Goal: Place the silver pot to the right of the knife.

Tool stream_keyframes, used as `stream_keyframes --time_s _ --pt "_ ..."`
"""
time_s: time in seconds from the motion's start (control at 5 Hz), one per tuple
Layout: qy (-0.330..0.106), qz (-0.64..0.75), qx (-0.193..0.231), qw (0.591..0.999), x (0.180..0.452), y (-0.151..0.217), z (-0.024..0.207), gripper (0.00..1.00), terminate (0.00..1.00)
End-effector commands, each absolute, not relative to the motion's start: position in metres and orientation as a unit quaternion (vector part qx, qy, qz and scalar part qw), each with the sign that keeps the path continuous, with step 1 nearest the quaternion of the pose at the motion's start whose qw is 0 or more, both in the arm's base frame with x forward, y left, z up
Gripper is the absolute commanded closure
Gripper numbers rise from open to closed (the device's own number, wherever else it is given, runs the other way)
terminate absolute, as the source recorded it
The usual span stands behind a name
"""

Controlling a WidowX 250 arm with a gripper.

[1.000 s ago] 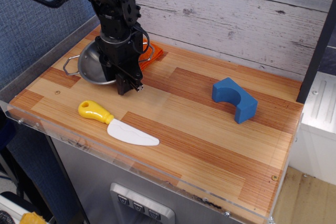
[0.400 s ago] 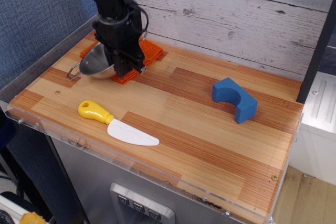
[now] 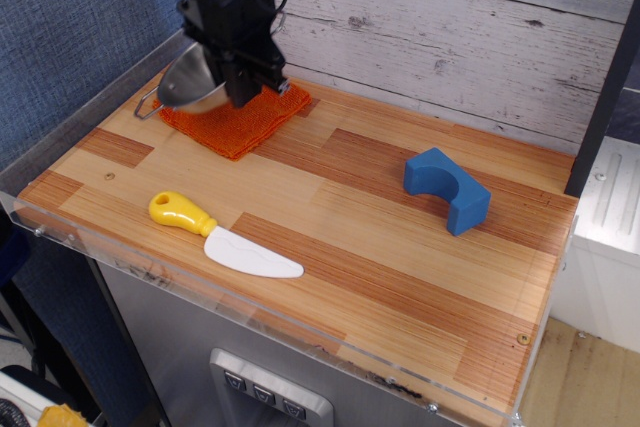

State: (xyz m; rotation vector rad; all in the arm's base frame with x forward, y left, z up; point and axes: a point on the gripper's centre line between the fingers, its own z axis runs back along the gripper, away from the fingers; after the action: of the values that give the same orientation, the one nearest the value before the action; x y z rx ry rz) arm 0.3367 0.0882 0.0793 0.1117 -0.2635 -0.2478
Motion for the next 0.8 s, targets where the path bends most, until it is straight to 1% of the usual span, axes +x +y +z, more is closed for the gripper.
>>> stream_keyframes --time_s 0.0,0.2,0.6 --pt "-0.184 -0.208 0.039 0.96 0.329 0.032 0.12 1.0 0.0" --pt "-0.182 -0.262 0.023 0.948 0.311 0.001 0.114 1.0 0.0" --pt "-0.168 -0.358 -0.001 0.918 0.263 -0.05 0.101 1.0 0.0"
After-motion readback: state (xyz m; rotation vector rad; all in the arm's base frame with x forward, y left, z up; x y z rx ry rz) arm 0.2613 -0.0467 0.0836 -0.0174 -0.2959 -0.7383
